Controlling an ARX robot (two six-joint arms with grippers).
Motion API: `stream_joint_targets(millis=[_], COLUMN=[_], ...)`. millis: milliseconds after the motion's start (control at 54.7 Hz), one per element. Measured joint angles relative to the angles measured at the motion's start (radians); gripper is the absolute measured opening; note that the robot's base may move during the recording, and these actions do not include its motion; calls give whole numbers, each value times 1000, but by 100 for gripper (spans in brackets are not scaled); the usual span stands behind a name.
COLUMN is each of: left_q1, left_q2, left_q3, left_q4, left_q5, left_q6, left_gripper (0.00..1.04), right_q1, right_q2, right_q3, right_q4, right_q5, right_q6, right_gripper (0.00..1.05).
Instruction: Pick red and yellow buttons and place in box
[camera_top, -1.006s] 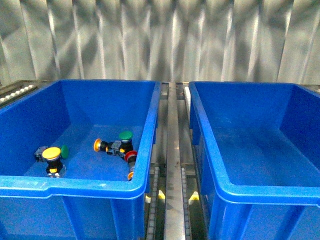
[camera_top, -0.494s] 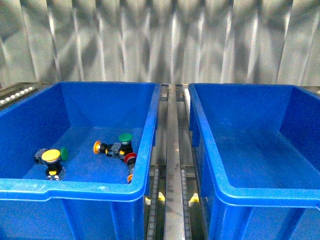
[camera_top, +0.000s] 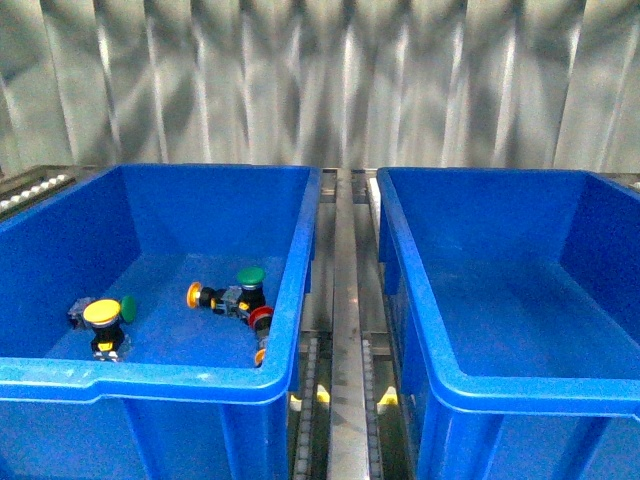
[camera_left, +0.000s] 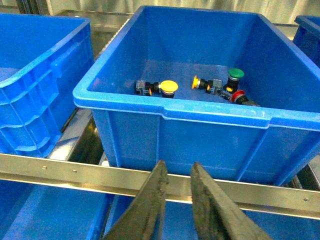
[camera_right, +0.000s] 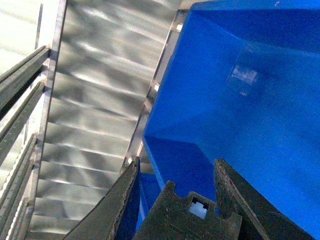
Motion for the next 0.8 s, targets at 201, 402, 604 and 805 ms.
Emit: stream_joint_targets(millis=[201, 402, 604, 805], left_q1=[0, 0, 0, 0], left_q2=[0, 0, 0, 0], left_q3=[0, 0, 0, 0], left_q4=[0, 0, 0, 0], left_q5=[0, 0, 0, -3], left_q6=[0, 0, 2, 2], left_gripper=[61, 95, 97, 97], right_q1=[8, 6, -26, -69], right_q2=[-6, -19, -51, -76], right_q3=[0, -4, -22, -39], right_q4=[0, -2, -21, -33], right_q5=[3, 2, -10, -44], right_q6=[-45, -66, -60, -42], right_gripper=[37, 37, 37, 36])
